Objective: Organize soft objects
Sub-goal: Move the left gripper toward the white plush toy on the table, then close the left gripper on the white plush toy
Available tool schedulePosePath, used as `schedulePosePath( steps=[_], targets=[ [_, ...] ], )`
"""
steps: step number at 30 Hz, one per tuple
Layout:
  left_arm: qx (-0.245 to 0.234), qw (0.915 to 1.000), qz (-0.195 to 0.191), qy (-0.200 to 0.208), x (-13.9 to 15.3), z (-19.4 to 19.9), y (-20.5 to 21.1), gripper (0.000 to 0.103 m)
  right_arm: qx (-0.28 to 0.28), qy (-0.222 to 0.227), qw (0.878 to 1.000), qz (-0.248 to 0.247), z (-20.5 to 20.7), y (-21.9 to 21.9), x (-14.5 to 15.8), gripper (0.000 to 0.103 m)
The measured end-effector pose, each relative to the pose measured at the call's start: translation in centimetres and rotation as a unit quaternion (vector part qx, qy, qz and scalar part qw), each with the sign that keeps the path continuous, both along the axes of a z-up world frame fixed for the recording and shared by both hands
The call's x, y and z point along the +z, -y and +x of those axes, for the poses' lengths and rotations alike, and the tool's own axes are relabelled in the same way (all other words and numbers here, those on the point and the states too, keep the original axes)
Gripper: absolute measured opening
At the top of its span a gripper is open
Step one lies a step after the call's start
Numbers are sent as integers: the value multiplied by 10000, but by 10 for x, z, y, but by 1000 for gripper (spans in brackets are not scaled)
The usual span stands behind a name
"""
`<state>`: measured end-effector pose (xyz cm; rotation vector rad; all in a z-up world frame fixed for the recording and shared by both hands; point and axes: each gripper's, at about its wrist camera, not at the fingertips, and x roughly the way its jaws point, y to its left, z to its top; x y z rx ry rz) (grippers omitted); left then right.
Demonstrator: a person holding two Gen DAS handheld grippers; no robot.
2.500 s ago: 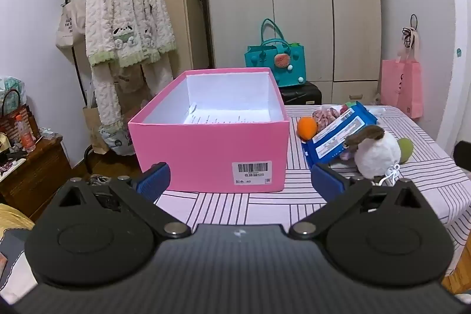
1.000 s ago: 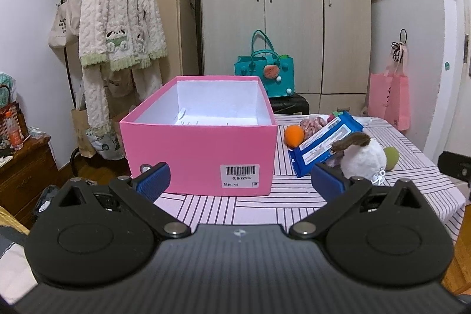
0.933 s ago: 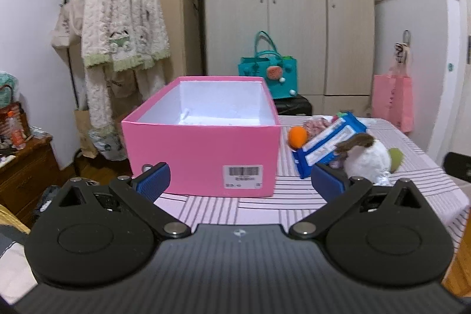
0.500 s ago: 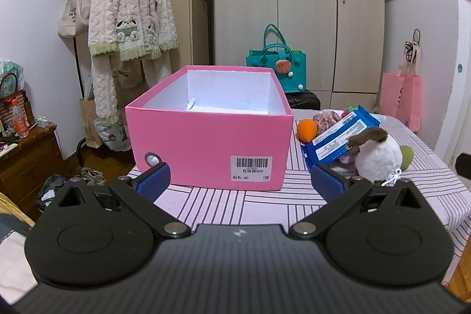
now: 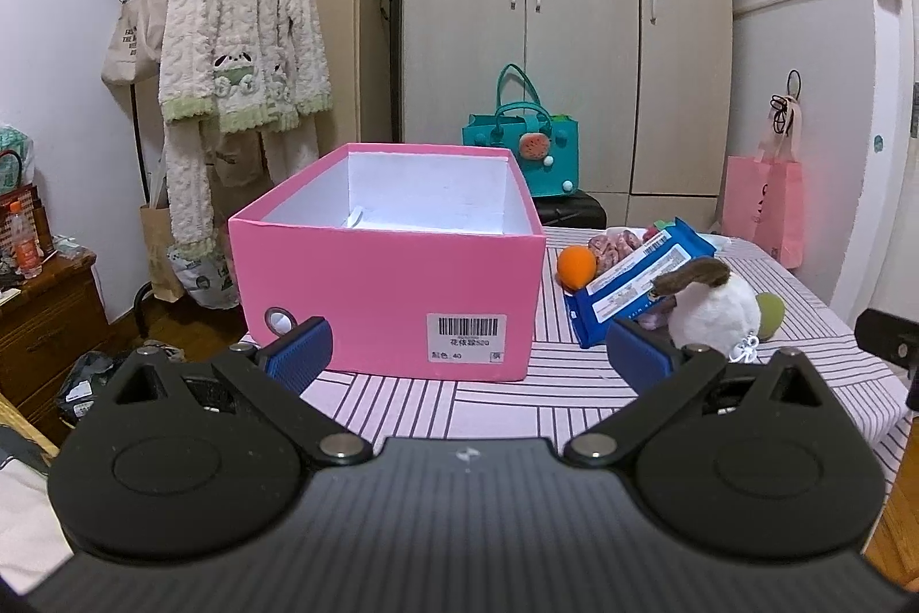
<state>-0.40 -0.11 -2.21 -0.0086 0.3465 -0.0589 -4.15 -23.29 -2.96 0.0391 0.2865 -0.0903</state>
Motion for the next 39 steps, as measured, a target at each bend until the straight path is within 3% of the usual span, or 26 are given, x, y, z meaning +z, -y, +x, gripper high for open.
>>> schedulePosePath(
  steps=[8,14,20,31,39],
  targets=[
    [-22,10000,23,-79,-1,1,3,103,108,23,9999,-19,0,1,-1,103],
    [-132,9991,-38,-412,5,9,3,103,493,-38,9986,-191,1,7,6,103],
    [-585,9973,-169,-423,23,10,8,103,959,-158,9951,-204,6,16,10,103],
    [-1457,9879,-193,-494,37,40,54,102,1587,-260,9862,-391,31,25,-2,103],
    [-1857,9790,-92,-840,28,73,88,100,1942,-327,9798,-362,66,38,-25,103]
  ],
)
